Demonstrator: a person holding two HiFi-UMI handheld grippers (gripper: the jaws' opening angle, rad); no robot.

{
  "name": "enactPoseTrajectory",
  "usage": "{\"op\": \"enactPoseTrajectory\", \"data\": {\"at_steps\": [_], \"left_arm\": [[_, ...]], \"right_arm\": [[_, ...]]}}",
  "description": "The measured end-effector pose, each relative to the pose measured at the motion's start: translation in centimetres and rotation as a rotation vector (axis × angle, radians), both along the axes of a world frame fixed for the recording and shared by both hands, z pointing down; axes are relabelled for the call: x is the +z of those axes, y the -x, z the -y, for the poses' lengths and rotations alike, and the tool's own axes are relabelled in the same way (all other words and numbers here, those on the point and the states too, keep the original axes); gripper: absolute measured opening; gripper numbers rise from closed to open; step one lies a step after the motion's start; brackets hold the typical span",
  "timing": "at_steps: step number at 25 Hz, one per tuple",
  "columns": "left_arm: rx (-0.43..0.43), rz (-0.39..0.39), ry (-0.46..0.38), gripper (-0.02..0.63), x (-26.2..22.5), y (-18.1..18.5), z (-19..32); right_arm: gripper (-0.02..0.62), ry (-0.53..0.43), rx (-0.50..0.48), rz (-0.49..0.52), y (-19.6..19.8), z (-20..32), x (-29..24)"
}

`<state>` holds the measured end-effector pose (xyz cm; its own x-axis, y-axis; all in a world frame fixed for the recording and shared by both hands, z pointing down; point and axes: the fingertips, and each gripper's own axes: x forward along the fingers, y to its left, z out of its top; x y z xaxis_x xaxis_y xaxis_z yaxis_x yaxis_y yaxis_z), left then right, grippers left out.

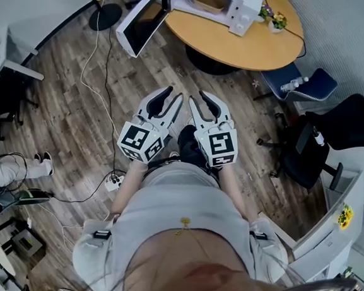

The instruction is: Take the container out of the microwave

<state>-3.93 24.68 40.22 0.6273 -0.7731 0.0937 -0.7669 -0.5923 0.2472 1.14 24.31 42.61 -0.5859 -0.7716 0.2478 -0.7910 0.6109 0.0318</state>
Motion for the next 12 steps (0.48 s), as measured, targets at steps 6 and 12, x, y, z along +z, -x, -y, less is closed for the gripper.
{"op": "enactPoseTrajectory", "data": {"at_steps": [6, 12], "left_arm": [[0.005, 0.003, 0.009, 0.126, 0.1, -0.2, 3.1], [-0.002, 0.01, 0.017, 0.127, -0.2, -0.6, 5.7]], "right_arm": [[0.112, 0.021, 0.003, 0.018, 0.0, 3.3, 0.1], [0.112, 0.015, -0.005, 0.037, -0.4, 6.1, -0.4]]}}
